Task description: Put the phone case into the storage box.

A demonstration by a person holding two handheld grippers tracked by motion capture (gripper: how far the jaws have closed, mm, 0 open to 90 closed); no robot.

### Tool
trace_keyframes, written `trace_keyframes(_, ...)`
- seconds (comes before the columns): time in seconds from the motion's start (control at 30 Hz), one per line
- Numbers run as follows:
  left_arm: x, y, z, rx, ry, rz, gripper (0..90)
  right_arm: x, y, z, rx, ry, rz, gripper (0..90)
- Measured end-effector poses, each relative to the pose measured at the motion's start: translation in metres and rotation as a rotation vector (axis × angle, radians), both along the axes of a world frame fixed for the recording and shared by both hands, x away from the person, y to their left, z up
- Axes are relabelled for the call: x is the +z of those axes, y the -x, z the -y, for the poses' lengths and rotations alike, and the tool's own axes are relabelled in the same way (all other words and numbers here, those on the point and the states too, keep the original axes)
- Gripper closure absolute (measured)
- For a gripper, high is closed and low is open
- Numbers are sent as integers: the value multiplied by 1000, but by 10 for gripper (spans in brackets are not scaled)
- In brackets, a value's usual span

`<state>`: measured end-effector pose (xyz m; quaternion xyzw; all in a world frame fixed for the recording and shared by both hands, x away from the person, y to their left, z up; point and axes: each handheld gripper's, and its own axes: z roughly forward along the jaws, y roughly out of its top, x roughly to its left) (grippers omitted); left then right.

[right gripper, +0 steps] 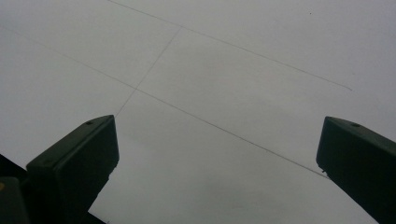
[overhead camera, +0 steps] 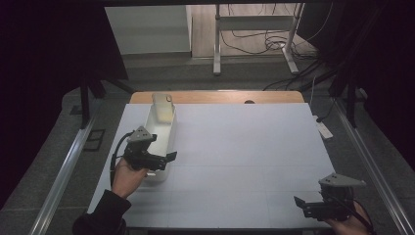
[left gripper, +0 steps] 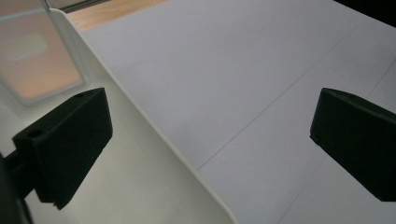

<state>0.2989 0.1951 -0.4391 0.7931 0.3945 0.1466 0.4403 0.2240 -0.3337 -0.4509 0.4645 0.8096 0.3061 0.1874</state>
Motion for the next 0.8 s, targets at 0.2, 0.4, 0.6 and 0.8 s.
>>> trace_keyframes(0.2,0,8,1,-1,-8,1,0,0,0,0,3,3,-2,0)
trace_keyframes(0.4,1,17,-2,6,-6,1,0,0,0,-1,5,5,-3,0)
trace_keyframes(0.6,2,24,-4,16,-11,3,0,0,0,-1,6,8,-3,0)
trace_keyframes(0.8,1,33,-8,29,-14,6,0,0,0,-1,7,8,-4,0)
